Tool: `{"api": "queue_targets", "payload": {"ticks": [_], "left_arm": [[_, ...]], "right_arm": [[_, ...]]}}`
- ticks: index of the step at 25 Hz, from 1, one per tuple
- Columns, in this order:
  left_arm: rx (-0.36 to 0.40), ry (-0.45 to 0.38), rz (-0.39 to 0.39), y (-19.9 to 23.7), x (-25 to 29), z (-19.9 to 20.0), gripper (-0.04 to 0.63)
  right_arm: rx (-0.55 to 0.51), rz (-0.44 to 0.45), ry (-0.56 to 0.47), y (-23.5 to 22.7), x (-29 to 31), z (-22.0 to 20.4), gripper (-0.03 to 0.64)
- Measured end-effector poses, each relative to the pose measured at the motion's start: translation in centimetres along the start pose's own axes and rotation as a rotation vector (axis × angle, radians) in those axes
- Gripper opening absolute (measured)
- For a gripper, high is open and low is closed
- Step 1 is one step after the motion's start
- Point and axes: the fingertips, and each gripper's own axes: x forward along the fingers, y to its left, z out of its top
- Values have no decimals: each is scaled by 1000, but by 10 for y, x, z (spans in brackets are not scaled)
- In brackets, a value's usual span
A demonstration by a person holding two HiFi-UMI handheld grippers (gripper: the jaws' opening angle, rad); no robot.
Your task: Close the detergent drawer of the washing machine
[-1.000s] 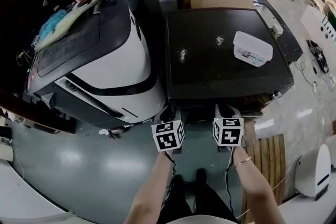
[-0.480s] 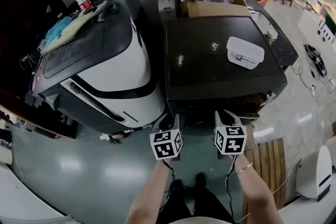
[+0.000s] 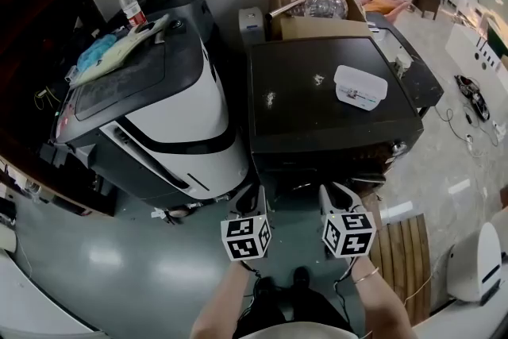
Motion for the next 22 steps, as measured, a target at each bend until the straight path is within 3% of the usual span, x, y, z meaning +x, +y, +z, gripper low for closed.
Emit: {"api": "queue_targets", "payload": {"ticks": [16,22], "left_arm": [[-11,-63,-8,4,-78,13,-3],[-9,-83,-16,12,-94,20,-5]], "right_arm": [[-17,52,-118,32,-74,24,40],[-39,45,-132,36,-90,22,3]]}}
